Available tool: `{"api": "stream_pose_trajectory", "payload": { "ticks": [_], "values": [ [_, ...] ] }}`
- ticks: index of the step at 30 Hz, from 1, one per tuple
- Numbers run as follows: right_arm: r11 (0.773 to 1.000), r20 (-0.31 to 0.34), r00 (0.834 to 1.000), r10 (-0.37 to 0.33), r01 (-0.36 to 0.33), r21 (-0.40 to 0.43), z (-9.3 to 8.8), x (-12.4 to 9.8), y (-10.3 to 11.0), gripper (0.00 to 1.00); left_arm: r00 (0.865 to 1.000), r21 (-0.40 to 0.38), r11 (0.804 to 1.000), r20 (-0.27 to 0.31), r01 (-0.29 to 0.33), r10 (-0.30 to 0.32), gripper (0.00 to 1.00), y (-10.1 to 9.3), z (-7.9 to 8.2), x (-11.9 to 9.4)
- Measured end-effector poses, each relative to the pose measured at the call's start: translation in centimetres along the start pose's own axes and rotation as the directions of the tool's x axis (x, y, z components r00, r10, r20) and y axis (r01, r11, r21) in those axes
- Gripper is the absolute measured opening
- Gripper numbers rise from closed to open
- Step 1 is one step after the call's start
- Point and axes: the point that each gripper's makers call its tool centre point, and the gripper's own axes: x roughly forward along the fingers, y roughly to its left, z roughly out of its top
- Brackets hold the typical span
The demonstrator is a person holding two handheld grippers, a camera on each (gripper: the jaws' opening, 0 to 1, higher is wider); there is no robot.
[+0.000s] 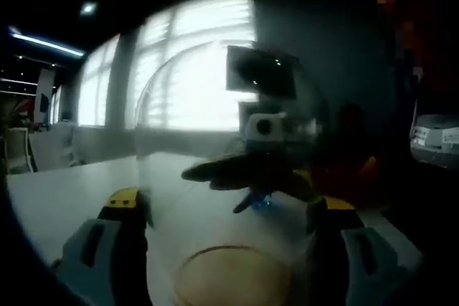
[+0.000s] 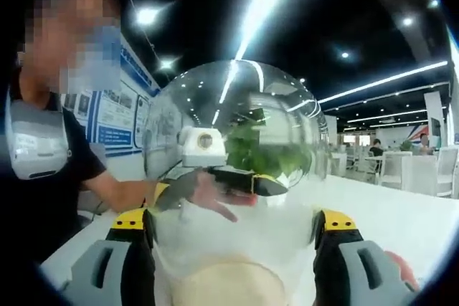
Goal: Open the cover put in the Mizone put the cover back on
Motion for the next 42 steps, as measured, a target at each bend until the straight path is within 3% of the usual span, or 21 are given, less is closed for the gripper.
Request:
{"api": "stream_pose_trajectory", "payload": {
  "ticks": [21, 37, 42],
  "values": [
    [0.999, -0.001, 0.999, 0.034, -0.034, 0.017, 0.0, 0.5, 0.0, 0.9, 0.997, -0.016, 0.997, 0.007, 0.074, -0.074, 0.86, 0.2, -0.2, 0.4],
    [0.998, -0.032, 0.997, 0.066, -0.067, -0.014, 0.2, 0.6, 0.7, 0.9, 0.996, 0.028, 0.997, -0.058, 0.074, -0.073, 0.86, -0.8, 0.0, 0.6],
    [0.997, 0.001, 0.998, 0.07, -0.07, 0.018, 0.9, 0.7, 0.8, 0.9, 0.997, -0.002, 0.998, -0.04, 0.069, -0.069, 0.86, -0.9, 0.9, 0.6]
  ]
}}
